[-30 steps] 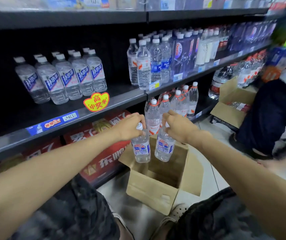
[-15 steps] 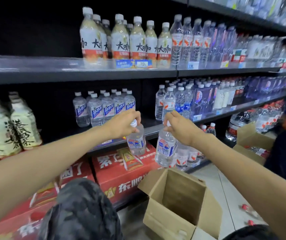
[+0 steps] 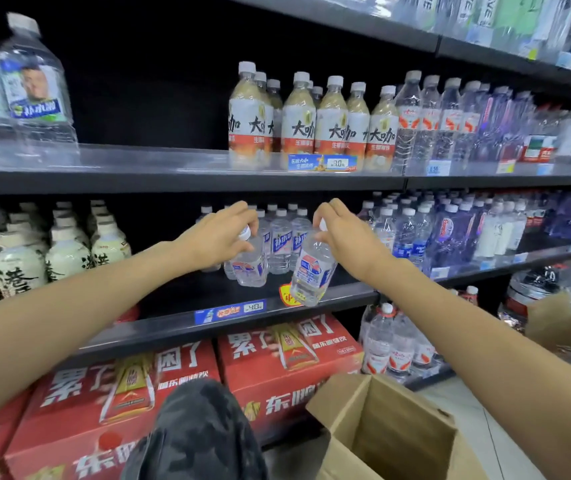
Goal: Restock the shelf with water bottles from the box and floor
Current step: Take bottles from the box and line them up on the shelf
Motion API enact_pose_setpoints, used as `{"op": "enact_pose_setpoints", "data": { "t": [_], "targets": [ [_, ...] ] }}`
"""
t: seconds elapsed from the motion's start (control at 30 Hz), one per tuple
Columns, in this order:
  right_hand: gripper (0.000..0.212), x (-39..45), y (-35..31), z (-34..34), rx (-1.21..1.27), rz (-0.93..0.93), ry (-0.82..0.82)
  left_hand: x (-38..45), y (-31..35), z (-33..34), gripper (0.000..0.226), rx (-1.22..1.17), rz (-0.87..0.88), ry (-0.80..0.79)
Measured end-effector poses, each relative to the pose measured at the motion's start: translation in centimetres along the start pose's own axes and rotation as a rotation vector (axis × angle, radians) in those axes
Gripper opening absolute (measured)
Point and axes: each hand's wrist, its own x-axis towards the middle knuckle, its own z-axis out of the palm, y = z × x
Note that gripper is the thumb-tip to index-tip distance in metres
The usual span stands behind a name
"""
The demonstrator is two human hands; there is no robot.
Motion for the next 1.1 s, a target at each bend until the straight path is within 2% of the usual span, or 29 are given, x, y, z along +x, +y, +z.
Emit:
{"op": "enact_pose_setpoints", "data": {
  "t": [0.17, 0.23, 0.4, 0.5, 0.67, 0.93, 1.1],
  "targets": [
    [0.034, 1.7, -1.2, 2.7, -0.019, -0.064, 0.024, -0.8, -3.0, 1.6, 0.027, 0.076, -0.049, -0.055],
    [0.033, 2.5, -1.6, 3.6, -0.015, -0.077, 0.032, -0.9, -4.0, 2.2, 0.027, 0.096, -0.069, -0.068],
    [0.046, 4.6, -2.3, 5.6, -0.003, -0.121, 0.027, -0.7, -6.5, 3.6, 0.026, 0.075, -0.123, -0.098],
    [0.046, 6.1, -2.5, 7.1, -0.026, -0.189, 0.044, -0.1, -7.9, 4.4, 0.026, 0.065, -0.159, -0.105],
    [0.056, 7.2, -2.5, 10.6, -0.006, -0.203, -0.011, 0.6, -10.0, 5.8, 0.025, 0.052, -0.243, -0.109],
    [0.049, 9.3, -1.9, 15.8, 0.082, -0.173, -0.062, 1.4, -12.3, 7.3, 0.027, -0.033, -0.323, -0.054],
    [0.032, 11.8, -1.3, 18.1, 0.165, -0.102, -0.034, 2.5, -13.1, 8.4, 0.033, -0.082, -0.371, 0.022]
  ]
}}
